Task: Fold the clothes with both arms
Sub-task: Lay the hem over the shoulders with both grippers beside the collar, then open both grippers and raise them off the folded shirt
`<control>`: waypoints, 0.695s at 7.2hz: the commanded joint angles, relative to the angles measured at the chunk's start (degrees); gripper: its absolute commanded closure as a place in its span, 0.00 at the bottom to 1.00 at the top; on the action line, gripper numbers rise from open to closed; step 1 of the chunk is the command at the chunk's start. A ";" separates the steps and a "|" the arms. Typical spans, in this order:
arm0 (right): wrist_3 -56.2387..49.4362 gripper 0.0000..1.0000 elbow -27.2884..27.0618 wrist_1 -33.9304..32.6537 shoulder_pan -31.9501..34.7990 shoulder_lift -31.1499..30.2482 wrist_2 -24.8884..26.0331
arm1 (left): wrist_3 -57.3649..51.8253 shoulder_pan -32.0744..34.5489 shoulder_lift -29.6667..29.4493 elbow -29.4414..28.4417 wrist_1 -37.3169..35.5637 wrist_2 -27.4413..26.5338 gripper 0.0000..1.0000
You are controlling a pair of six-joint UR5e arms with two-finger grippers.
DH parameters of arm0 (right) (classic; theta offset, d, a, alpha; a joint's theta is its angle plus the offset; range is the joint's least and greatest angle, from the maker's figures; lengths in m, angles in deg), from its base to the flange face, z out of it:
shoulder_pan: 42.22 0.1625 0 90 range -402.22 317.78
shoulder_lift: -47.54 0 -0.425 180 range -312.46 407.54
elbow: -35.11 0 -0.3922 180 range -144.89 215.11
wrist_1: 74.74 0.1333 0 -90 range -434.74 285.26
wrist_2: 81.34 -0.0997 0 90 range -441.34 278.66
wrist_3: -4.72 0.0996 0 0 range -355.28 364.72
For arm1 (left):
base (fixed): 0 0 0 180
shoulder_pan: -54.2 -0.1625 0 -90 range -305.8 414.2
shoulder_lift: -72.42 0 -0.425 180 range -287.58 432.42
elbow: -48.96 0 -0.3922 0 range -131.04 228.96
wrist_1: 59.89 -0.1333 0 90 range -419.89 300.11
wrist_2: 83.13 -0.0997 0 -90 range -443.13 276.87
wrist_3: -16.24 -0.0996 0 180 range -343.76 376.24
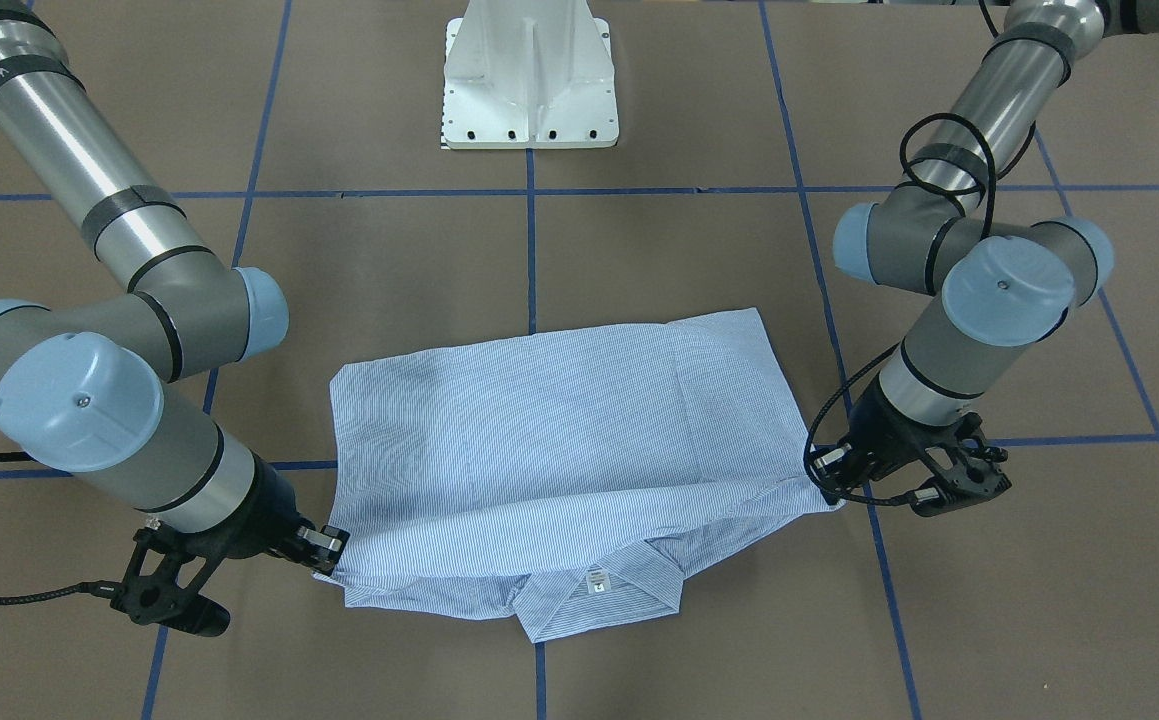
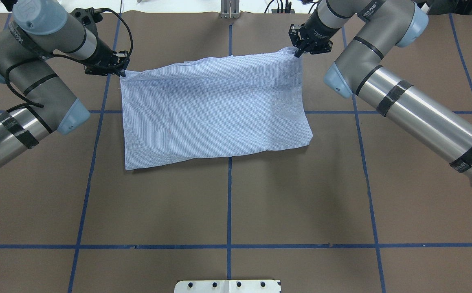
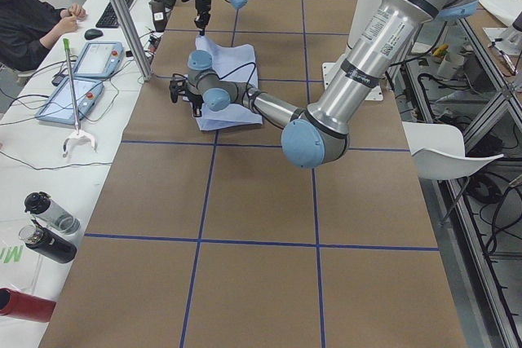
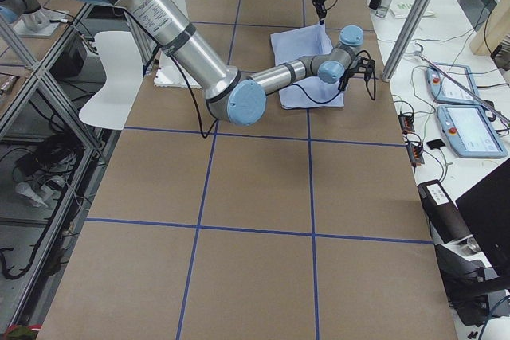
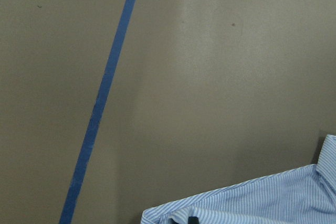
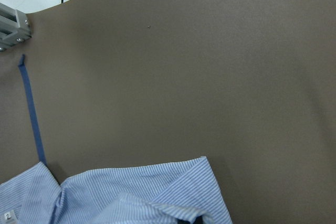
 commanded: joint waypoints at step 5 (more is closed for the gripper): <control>-0.79 0.00 0.28 0.07 -0.15 -0.21 0.31 | -0.16 0.86 0.05 0.05 -0.41 -0.13 0.00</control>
